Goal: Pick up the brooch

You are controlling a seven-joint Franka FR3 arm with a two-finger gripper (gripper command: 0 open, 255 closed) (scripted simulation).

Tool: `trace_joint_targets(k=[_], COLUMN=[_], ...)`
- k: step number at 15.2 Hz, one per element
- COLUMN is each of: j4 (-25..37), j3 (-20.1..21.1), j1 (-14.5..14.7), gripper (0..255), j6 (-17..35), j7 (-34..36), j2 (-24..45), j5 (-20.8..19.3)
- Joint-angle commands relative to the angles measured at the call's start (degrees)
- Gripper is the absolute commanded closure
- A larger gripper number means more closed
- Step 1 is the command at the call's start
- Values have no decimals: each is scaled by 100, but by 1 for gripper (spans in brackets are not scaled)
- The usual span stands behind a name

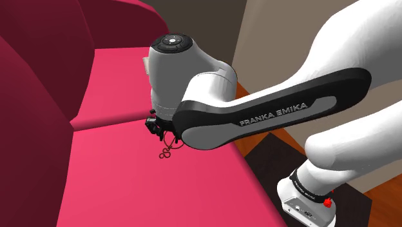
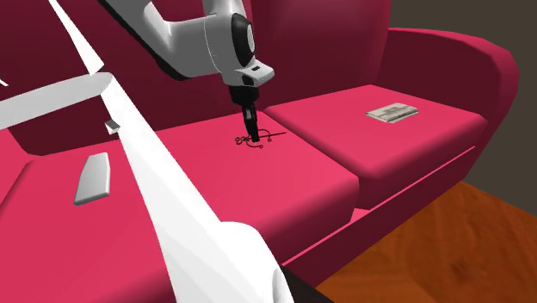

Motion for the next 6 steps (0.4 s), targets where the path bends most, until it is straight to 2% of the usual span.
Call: trace_joint_targets(k=[1,4,6], j4=[90,226,233], j3=[-206,-449,-460], j1=[159,337,345], gripper=[255,255,255], j6=[-171,-413,-425], j7=[-86,-190,-196], j2=[-89,-213,-220], j5=[81,178,184])
